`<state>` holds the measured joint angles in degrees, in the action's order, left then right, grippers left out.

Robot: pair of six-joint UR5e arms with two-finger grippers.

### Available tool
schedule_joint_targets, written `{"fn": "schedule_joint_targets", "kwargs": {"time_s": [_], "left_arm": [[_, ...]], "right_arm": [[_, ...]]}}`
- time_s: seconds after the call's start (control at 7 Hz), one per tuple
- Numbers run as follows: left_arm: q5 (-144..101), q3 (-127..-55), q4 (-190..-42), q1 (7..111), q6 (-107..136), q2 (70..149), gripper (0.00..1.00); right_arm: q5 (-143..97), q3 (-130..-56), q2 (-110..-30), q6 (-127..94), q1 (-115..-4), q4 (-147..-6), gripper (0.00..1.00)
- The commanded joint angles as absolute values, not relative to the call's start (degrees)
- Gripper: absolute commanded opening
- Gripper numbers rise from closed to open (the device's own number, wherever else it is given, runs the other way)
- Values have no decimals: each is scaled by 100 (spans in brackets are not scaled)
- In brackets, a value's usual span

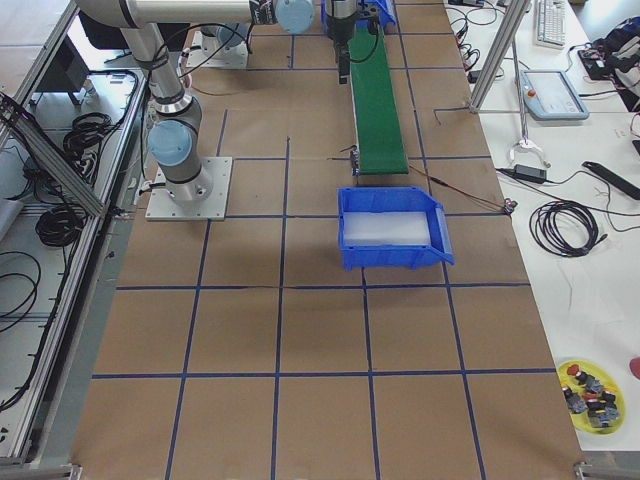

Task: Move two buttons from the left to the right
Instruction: 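Lift the yellow button and carry it onto the green conveyor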

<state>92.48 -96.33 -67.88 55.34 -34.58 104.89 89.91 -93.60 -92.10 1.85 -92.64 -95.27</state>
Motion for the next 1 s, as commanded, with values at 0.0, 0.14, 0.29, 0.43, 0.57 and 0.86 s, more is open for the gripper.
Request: {"fn": "schedule_joint_targets", "kwargs": {"time_s": [0.0,0.14,0.29,0.43,0.57,0.86], "left_arm": [[9237,-8451,-8030,5825,-3270,10590,7],[9255,-8238,-8094,6123,-2974,10626,7],[9211,-8201,-8086,6422,-2475,10635,7],[9185,-8200,-8077,6799,-2017,10635,7],[9211,-8209,-8060,7255,-1447,10652,7],[9255,-8244,-8007,7977,-671,10871,7]], "right_arm": [[8983,-9360,-9202,185,-9264,-9536,100],[8991,-9360,-9202,185,-9264,-9536,100],[8991,-9360,-9202,185,-9264,-9536,100],[8991,-9360,-9202,193,-9264,-9536,100],[8991,-9360,-9193,193,-9264,-9545,100],[8983,-9360,-9193,185,-9264,-9536,100]]}}
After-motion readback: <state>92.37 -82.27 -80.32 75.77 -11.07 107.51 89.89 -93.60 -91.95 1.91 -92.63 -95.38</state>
